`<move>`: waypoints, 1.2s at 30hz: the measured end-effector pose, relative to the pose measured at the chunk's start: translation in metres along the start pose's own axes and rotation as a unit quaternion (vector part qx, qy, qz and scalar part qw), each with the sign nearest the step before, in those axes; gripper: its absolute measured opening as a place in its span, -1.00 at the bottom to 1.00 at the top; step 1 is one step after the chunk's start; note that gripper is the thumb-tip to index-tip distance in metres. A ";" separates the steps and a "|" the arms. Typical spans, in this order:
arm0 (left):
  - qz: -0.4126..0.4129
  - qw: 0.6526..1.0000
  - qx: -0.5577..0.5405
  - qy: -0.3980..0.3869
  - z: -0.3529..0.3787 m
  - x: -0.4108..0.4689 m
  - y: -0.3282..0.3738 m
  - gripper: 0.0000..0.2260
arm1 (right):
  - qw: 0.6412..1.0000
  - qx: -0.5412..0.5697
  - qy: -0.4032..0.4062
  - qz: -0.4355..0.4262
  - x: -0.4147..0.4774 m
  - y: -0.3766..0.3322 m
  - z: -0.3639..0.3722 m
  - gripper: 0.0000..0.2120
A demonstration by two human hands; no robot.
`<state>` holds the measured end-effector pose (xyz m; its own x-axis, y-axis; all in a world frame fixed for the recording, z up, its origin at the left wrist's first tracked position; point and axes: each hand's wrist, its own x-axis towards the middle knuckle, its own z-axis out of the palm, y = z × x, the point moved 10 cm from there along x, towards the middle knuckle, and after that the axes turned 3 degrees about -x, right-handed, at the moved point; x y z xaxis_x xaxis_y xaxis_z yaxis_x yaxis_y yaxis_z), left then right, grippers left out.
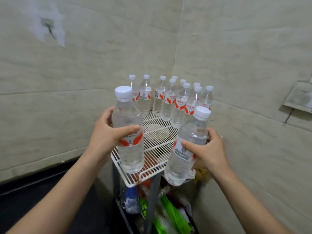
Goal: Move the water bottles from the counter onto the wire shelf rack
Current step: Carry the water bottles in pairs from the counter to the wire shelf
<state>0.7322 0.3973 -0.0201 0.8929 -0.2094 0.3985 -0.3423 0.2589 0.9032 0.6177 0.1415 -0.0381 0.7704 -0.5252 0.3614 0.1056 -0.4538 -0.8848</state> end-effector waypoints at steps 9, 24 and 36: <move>-0.005 0.992 0.040 0.119 0.044 0.111 -0.062 -0.39 | 0.997 0.055 0.040 -0.032 0.161 0.017 0.034 -0.34; -0.063 0.954 0.206 0.206 0.030 0.245 -0.147 -0.34 | 1.000 -0.017 -0.017 -0.001 0.317 0.073 0.187 -0.20; -0.084 0.954 0.237 0.160 0.038 0.238 -0.139 -0.34 | 0.992 0.090 -0.010 -0.086 0.293 0.057 0.191 -0.43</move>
<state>0.9815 0.2757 -0.0447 0.9644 0.1081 0.2413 -0.2127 -0.2252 0.9508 0.9695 0.0989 -0.0382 0.7429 -0.4362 0.5078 0.3465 -0.3984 -0.8492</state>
